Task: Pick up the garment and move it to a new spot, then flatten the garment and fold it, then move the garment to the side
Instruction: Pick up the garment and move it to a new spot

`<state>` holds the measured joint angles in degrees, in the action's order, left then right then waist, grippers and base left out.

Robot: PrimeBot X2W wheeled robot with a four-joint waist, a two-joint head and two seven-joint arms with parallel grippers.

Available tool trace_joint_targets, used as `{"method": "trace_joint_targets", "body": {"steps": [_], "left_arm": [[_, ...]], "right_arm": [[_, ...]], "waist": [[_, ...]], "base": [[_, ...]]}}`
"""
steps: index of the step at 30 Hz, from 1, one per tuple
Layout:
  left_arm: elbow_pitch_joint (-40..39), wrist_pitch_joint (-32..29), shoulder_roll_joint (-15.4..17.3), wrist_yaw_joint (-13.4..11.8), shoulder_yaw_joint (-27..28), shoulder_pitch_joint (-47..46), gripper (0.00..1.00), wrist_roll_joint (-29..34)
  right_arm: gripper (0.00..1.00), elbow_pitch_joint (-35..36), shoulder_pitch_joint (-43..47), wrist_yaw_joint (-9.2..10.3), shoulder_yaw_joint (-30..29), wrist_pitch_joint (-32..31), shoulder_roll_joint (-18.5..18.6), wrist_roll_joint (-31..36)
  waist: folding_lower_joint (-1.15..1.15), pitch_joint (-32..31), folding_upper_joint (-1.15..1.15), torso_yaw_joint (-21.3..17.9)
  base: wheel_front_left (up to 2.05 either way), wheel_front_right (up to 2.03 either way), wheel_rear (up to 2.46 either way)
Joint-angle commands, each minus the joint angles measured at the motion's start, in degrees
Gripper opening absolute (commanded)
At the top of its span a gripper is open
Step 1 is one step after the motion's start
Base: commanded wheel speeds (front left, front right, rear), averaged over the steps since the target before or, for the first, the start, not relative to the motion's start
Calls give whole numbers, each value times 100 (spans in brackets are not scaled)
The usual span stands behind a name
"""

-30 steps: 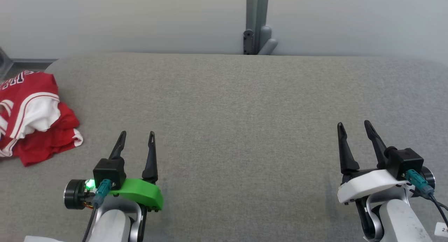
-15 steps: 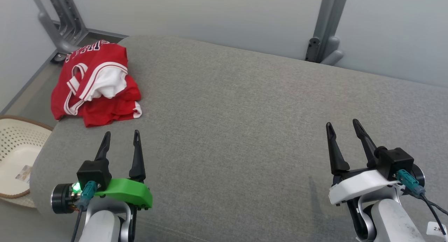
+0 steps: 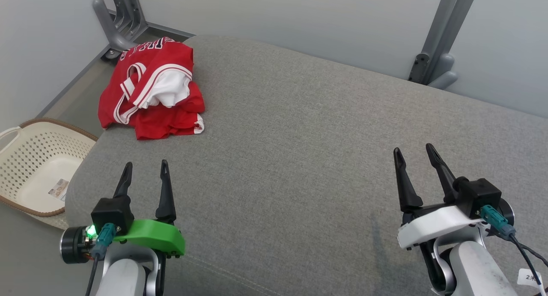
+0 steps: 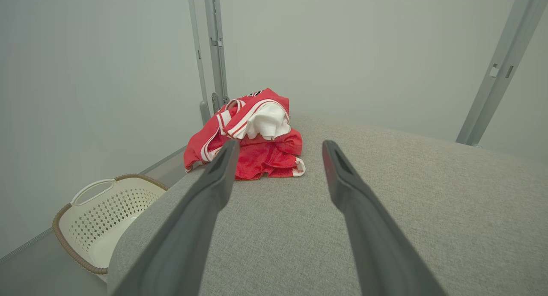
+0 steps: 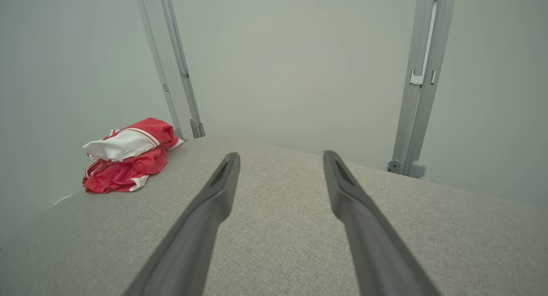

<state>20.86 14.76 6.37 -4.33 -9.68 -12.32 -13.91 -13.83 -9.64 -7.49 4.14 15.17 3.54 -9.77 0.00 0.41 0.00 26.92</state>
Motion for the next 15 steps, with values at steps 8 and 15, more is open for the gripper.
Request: {"method": "trace_joint_targets", "body": {"steps": [8, 15], "left_arm": [[-17, 31, 29, -34, -39, -4, 100, -37], [-106, 35, -16, -18, 2, -181, 100, -141]], "right_arm": [[100, -15, -19, 0, -48, 15, 26, 5], [100, 40, -107, 0, -47, 15, 68, 30]], "waist": [[0, 25, 0, 1], [0, 153, 0, -14]], "base": [[0, 0, 0], [0, 0, 0]]}}
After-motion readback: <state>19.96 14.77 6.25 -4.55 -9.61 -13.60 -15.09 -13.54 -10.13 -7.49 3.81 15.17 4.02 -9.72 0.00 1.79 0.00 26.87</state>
